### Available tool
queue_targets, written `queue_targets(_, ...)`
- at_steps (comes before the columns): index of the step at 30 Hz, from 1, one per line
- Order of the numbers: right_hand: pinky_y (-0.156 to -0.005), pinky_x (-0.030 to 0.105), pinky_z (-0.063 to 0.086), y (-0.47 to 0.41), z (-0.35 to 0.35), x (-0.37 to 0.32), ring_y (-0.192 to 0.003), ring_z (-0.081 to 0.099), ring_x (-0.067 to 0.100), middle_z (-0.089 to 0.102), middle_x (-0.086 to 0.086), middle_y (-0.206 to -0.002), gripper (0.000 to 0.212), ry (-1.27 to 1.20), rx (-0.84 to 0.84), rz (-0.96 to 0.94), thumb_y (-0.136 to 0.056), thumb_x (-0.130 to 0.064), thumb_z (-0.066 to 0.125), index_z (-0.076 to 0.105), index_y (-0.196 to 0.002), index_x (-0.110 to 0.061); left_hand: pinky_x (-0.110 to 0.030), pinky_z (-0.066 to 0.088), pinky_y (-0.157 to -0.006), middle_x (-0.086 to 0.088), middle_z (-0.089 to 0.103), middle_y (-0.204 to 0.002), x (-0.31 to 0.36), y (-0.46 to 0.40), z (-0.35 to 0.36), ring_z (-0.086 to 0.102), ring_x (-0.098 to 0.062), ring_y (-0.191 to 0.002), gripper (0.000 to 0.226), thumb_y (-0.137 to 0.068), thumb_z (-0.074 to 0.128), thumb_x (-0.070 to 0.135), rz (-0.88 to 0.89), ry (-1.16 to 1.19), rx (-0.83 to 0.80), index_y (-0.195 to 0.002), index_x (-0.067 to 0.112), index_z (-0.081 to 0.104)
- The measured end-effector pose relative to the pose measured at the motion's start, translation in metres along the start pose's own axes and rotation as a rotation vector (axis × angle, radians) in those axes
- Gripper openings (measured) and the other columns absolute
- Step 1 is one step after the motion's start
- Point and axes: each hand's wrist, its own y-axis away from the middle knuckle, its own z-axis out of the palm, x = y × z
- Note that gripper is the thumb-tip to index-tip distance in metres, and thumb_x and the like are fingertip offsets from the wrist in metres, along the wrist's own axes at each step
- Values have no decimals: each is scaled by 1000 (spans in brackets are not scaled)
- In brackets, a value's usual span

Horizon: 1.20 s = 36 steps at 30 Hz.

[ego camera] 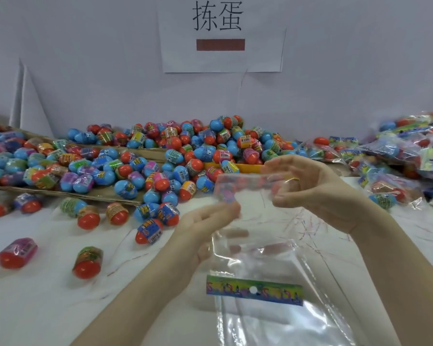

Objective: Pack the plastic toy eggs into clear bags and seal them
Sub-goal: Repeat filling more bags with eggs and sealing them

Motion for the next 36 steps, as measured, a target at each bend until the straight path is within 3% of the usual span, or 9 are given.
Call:
queue_targets(2, -60, 19, 53, -1, 3, -1, -54, 62, 11, 64, -3, -106, 63, -46, 26, -13, -43, -5, 73, 61, -103, -20, -22, 54, -57, -4, 74, -88, 2, 5, 3, 70, -16, -67, 32, -56, 83, 36, 42, -13, -67, -82, 19, 77)
queue_targets(7, -69, 29, 57, -1, 8, 0, -81, 70, 26, 62, 3, -113, 75, -34, -48, 89, -50, -13, 74, 52, -121, -23, -17, 51, -49, -6, 74, -73, 5, 5, 3, 67, -14, -54, 20, -53, 69, 29, 233, 29, 121, -69, 20, 77)
queue_targets(10, -71, 27, 56, -3, 20, 3, -82, 70, 25, 72, 9, -97, 53, 52, -163, 101, -57, -14, 73, 60, -109, -16, -18, 52, -52, -4, 73, -69, 7, 6, 5, 67, -15, -55, 21, -51, 70, 31, 333, -29, 147, -69, 23, 77)
queue_targets(20, -60, 17, 51, -5, 37, 2, -64, 68, 15, 72, 5, -70, 36, 14, 20, -59, -43, -25, 77, 76, -77, -16, -16, 49, -51, -2, 71, -61, 9, 6, 3, 66, -12, -52, 16, -50, 72, 30, 422, -63, 203, -63, 20, 76)
queue_targets(23, -65, 15, 52, -8, 44, 3, -76, 68, 8, 72, -4, -86, 59, 159, 209, -106, -47, -42, 75, 67, -102, -22, -14, 48, -51, 3, 66, -52, 7, 7, 4, 61, -7, -49, 11, -57, 75, 30, 552, -183, 455, -53, 20, 70)
queue_targets(27, -64, 15, 52, -6, 73, 4, -69, 64, 1, 69, -11, -77, 47, 354, 353, -258, -53, -61, 67, 65, -89, -31, -7, 39, -53, 17, 53, -56, 4, 6, -1, 49, -1, -56, 23, -73, 74, 13, 900, -631, 860, -64, 26, 56)
queue_targets(29, -70, 17, 51, -3, 89, 8, -80, 64, 0, 68, -17, -87, 47, 378, 207, -272, -56, -60, 74, 65, -93, -32, -3, 39, -59, 15, 52, -70, 1, 7, 0, 45, 1, -64, 1, -75, 62, 17, 1023, -831, 794, -74, 17, 62)
queue_targets(33, -77, 23, 54, -4, 100, 14, -87, 66, 6, 70, -8, -94, 51, 157, 144, -226, -61, -35, 80, 61, -107, -23, -13, 46, -75, 5, 59, -97, 0, 9, 2, 54, -1, -87, 39, -71, 57, 30, 977, -895, 557, -101, 7, 66)
queue_targets(36, -69, 22, 55, -7, 90, 8, -74, 69, 12, 72, -2, -80, 29, -105, 199, -121, -76, -28, 60, 63, -102, -14, -19, 48, -76, 6, 60, -102, 2, 12, 3, 56, -4, -93, 37, -77, 54, 32, 971, -758, 418, -107, 13, 62)
